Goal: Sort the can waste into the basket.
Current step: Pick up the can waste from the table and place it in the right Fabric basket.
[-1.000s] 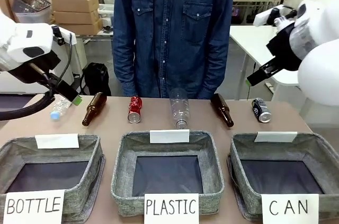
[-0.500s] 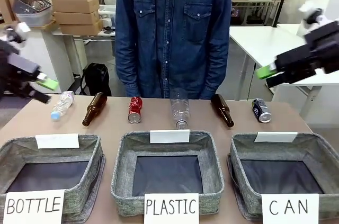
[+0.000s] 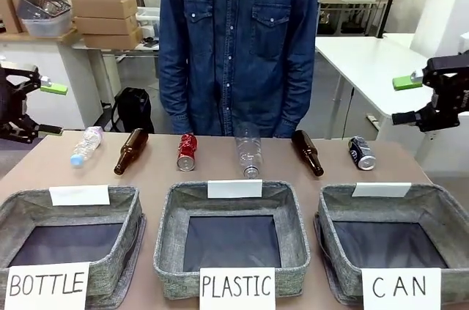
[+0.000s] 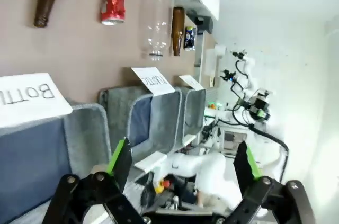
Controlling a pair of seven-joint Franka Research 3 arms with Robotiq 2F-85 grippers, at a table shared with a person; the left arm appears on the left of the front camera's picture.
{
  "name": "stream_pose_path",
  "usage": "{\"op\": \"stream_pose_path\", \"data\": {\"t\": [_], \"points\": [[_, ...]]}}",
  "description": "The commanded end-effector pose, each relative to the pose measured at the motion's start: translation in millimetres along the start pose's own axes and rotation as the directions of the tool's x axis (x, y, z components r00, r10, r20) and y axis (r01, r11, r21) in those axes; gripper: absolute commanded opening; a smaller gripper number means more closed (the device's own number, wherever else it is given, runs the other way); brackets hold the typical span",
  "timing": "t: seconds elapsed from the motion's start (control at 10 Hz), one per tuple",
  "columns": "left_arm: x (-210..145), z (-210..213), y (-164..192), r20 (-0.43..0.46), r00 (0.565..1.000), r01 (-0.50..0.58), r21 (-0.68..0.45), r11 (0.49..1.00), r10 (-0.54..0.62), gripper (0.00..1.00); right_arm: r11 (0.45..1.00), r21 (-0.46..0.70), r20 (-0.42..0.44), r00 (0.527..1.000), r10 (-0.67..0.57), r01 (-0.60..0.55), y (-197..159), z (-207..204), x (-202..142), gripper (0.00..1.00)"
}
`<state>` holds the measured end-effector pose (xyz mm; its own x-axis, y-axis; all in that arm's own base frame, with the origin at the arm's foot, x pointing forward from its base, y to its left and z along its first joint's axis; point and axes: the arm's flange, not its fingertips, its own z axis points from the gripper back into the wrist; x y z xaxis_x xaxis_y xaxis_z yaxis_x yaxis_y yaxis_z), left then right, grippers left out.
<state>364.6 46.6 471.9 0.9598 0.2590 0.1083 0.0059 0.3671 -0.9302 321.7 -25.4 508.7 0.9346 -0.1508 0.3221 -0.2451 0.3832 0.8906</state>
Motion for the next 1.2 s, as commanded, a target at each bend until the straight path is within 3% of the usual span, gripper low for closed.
{"op": "stream_pose_path", "data": {"t": [0.0,0.6,0.8,1.1], "points": [[-6,13,6,-0.099,0.992,0.074,-0.082,0.994,-0.082,1.0,0.995,-0.003,-0.036,0.994,0.102,-0.102,17,-3,-4,1.0],[-10,13,5,-0.092,0.994,0.058,-0.089,0.994,-0.066,1.0,0.995,-0.003,-0.036,0.994,0.102,-0.102,17,-3,-4,1.0],[15,-42,-27,-0.173,0.982,0.108,0.152,0.983,-0.081,1.0,0.995,-0.003,-0.036,0.994,0.102,-0.102,17,-3,-4,1.0],[49,-161,-47,-0.166,0.98,0.179,0.48,0.859,-0.112,1.0,0.995,-0.003,-0.036,0.994,0.102,-0.102,17,-3,-4,1.0]]}}
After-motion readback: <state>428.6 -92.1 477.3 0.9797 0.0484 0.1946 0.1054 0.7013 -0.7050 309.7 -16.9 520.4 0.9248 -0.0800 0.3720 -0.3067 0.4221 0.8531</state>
